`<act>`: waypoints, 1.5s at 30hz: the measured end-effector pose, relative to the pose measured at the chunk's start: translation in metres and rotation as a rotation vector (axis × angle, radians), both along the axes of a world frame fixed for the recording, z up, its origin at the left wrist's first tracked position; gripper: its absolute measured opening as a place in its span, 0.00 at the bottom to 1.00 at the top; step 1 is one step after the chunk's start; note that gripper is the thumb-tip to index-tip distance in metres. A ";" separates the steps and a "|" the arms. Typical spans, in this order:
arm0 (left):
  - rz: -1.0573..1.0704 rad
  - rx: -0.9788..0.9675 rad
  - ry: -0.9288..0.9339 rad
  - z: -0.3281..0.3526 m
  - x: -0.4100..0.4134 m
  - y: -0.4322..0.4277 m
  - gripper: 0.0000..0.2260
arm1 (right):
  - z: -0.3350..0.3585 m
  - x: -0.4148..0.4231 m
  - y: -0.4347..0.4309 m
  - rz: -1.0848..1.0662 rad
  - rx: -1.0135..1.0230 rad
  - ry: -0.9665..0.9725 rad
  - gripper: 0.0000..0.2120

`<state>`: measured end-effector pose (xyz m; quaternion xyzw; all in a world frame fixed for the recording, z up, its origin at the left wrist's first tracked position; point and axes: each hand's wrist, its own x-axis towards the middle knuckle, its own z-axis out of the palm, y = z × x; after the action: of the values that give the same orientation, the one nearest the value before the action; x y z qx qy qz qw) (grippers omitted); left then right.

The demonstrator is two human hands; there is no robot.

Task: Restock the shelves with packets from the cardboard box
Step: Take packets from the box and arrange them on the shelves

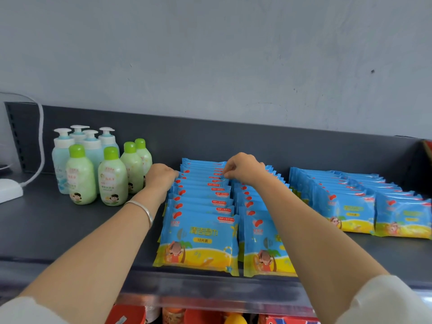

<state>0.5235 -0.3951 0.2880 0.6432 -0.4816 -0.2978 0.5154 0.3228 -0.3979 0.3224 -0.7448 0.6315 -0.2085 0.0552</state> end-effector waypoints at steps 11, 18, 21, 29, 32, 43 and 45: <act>0.061 -0.127 -0.320 -0.006 -0.005 0.002 0.12 | -0.004 0.004 -0.002 -0.131 -0.061 0.166 0.05; -0.053 -0.098 -0.124 -0.008 -0.007 0.000 0.09 | -0.003 -0.002 -0.002 -0.129 -0.065 0.082 0.07; -0.086 -0.062 0.055 -0.003 -0.004 -0.003 0.15 | -0.002 -0.004 -0.004 -0.133 -0.095 0.060 0.09; -0.185 0.117 0.237 -0.001 -0.011 0.003 0.17 | -0.001 0.006 -0.013 -0.082 -0.053 0.156 0.08; -0.190 0.124 0.211 -0.001 -0.012 0.002 0.18 | 0.001 0.009 -0.017 -0.075 -0.058 0.178 0.06; -0.208 0.126 0.409 -0.001 -0.006 -0.012 0.18 | 0.007 0.005 -0.026 -0.116 -0.063 0.063 0.09; -0.251 0.134 0.422 0.000 -0.007 -0.012 0.18 | 0.005 0.002 -0.030 -0.137 -0.057 0.040 0.10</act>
<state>0.5168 -0.4072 0.2879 0.5347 -0.4188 -0.5183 0.5197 0.3250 -0.4276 0.3275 -0.7050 0.6759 -0.2147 0.0069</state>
